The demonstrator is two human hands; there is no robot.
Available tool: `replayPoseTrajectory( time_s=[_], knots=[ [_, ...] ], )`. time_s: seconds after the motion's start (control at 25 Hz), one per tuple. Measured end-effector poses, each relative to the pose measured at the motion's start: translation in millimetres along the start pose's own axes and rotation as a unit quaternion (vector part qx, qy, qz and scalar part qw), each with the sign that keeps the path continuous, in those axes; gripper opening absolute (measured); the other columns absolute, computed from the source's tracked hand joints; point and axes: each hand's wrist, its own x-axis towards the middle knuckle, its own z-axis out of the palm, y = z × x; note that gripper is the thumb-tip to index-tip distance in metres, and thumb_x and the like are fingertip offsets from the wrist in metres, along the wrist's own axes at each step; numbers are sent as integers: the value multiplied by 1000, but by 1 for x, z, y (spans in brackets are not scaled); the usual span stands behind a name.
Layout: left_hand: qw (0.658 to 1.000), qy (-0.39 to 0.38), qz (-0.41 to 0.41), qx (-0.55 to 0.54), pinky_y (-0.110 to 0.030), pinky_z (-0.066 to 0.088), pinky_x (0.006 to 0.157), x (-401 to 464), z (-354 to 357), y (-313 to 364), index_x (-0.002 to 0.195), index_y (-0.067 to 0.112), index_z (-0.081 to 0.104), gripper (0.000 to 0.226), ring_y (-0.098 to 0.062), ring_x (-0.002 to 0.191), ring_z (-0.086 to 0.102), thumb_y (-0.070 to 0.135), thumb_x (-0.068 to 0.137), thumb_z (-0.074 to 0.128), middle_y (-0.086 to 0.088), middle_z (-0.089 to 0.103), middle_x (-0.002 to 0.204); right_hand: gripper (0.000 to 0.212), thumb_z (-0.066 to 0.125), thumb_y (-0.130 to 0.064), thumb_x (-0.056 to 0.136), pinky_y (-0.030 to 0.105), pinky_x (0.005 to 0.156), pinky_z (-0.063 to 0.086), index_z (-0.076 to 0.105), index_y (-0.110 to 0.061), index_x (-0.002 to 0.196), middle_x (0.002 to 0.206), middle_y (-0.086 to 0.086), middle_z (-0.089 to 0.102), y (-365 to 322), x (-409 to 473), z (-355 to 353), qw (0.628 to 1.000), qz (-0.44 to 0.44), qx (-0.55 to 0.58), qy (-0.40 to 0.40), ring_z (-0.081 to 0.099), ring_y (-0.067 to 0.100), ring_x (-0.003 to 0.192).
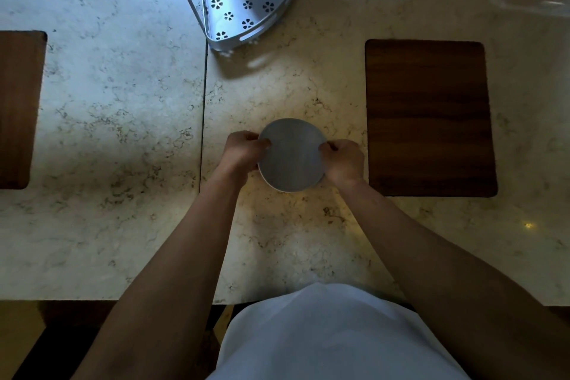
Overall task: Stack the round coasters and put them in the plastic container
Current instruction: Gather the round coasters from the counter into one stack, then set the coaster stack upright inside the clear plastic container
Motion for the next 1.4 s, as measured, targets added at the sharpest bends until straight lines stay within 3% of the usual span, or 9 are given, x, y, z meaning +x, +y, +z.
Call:
replayPoseTrajectory(
  time_s=[0.16, 0.32, 0.44, 0.56, 0.68, 0.84, 1.04, 1.24, 1.4],
  knots=[
    [1000, -8, -24, -13, -38, 56, 71, -11, 2, -4, 94, 12, 62, 6, -24, 81, 63, 14, 88, 62, -8, 64, 90, 45, 55, -18, 85, 15, 30, 16, 37, -23, 43, 29, -10, 33, 6, -7, -7, 1000, -22, 19, -11, 34, 6, 28],
    [999, -14, -31, -10, -38, 56, 71, -20, 7, -10, 102, 7, 61, 16, -24, 83, 61, 17, 89, 62, -9, 63, 94, 37, 57, -26, 89, 19, 39, 26, 47, -27, 54, 47, -9, 44, 15, -16, -15, 999, -19, 36, -19, 40, 4, 41],
    [999, -34, -25, -19, -35, 55, 65, -27, 15, -14, 91, 12, 62, 7, -26, 81, 64, 18, 88, 62, -10, 65, 92, 28, 58, -30, 89, 23, 44, 32, 58, -22, 63, 57, -7, 53, 26, -25, -26, 998, 4, 57, -11, 48, 9, 49],
    [998, -51, -20, -13, -35, 56, 65, -35, 28, -15, 86, 14, 64, 5, -26, 80, 67, 19, 88, 61, -8, 68, 90, 29, 60, -29, 89, 24, 45, 33, 54, -26, 60, 57, -8, 52, 40, -31, -40, 997, 8, 76, 18, 46, 8, 49],
    [998, -55, -20, -6, -38, 58, 67, -45, 44, -14, 88, 12, 65, 8, -27, 80, 68, 19, 86, 63, -10, 70, 90, 14, 60, -33, 87, 25, 48, 39, 61, -24, 76, 70, -9, 60, 53, -33, -56, 996, 16, 84, 18, 56, 8, 60],
    [999, -28, -4, -13, -47, 60, 72, -64, 70, -6, 81, 6, 68, 13, -30, 77, 70, 18, 84, 66, -10, 72, 82, 20, 58, -36, 88, 29, 59, 49, 67, -19, 94, 87, -3, 68, 71, -23, -85, 994, 2, 106, -10, 64, 13, 78],
    [999, 10, -28, -33, -48, 56, 82, -97, 123, 7, 104, -4, 64, 26, -36, 97, 65, 15, 87, 67, -17, 69, 105, 16, 59, -35, 86, 25, 56, 45, 67, -22, 91, 90, -3, 68, 90, -8, -136, 993, -45, 104, -40, 63, 11, 78],
    [997, 27, -18, -69, -44, 53, 70, -123, 172, 21, 85, 3, 65, 8, -34, 92, 64, 10, 84, 68, -11, 68, 96, 27, 61, -29, 87, 49, 75, 60, 72, -5, 93, 92, 16, 72, 103, 24, -202, 989, -109, 44, -88, 69, 30, 83],
    [995, 50, -3, -81, -41, 51, 62, -123, 186, 38, 88, 1, 64, 14, -33, 87, 64, 13, 83, 71, -12, 67, 101, 19, 64, -23, 88, 29, 60, 62, 74, -9, 83, 87, 7, 74, 91, 43, -232, 978, -137, 55, -144, 71, 13, 72]
  ],
)
